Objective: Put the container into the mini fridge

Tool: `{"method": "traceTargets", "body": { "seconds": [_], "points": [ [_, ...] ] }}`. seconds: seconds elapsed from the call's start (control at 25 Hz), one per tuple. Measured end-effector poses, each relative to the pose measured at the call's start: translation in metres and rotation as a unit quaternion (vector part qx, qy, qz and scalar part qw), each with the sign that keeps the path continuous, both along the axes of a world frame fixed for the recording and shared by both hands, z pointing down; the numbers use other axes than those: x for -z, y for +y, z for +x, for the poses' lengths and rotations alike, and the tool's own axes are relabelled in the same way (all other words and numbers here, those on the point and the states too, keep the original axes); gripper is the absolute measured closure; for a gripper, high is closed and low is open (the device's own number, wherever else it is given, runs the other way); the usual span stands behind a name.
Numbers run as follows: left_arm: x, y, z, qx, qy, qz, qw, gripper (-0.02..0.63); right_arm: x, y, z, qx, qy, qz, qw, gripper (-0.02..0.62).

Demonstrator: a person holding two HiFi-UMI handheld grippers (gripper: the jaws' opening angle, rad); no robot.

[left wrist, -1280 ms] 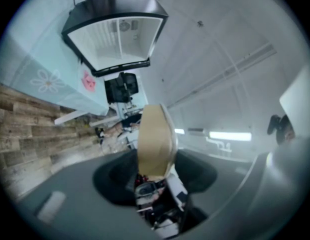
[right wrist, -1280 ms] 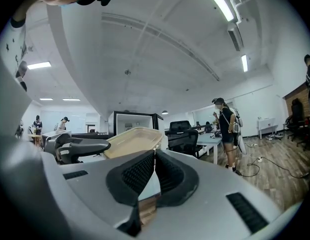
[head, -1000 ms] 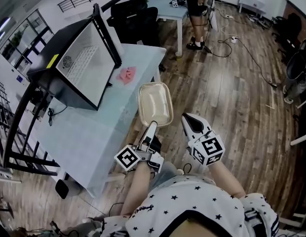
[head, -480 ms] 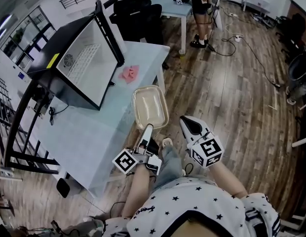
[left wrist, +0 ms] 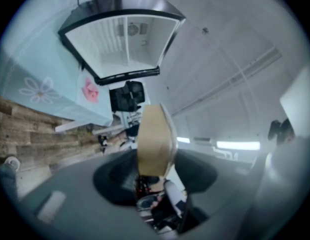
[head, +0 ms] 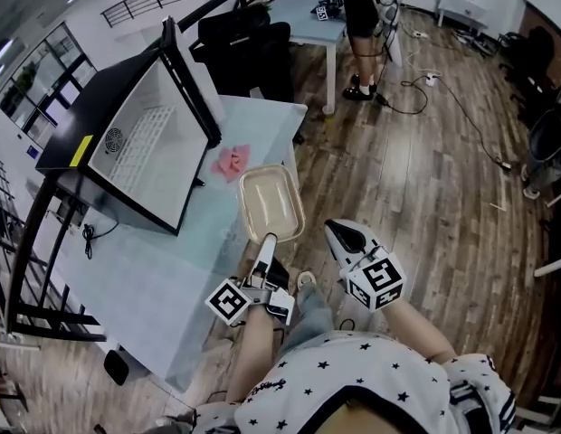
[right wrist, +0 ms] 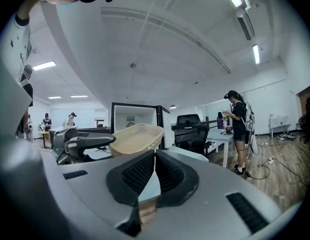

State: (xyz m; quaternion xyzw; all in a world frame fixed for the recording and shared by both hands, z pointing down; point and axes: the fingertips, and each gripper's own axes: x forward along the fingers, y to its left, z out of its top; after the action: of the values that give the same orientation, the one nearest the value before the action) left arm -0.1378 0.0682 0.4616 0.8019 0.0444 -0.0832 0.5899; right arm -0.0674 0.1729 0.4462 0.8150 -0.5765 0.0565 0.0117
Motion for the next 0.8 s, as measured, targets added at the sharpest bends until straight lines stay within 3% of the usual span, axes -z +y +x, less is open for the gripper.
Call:
{"method": "traceTargets", "body": {
  "seconds": [0.4, 0.8],
  "points": [
    [0.009, -0.058, 0.067, 0.008, 0.004, 0.000, 1.0000, 0.379, 0.014, -0.063, 0.063, 0.015, 0.006, 0.004, 1.000, 0.574],
    [0.017, -0.123, 0.105, 0.027, 0.014, -0.010, 0.9995, 0.379, 0.028, -0.128, 0.105, 0.030, 0.019, 0.006, 0.999, 0.574]
  ]
}}
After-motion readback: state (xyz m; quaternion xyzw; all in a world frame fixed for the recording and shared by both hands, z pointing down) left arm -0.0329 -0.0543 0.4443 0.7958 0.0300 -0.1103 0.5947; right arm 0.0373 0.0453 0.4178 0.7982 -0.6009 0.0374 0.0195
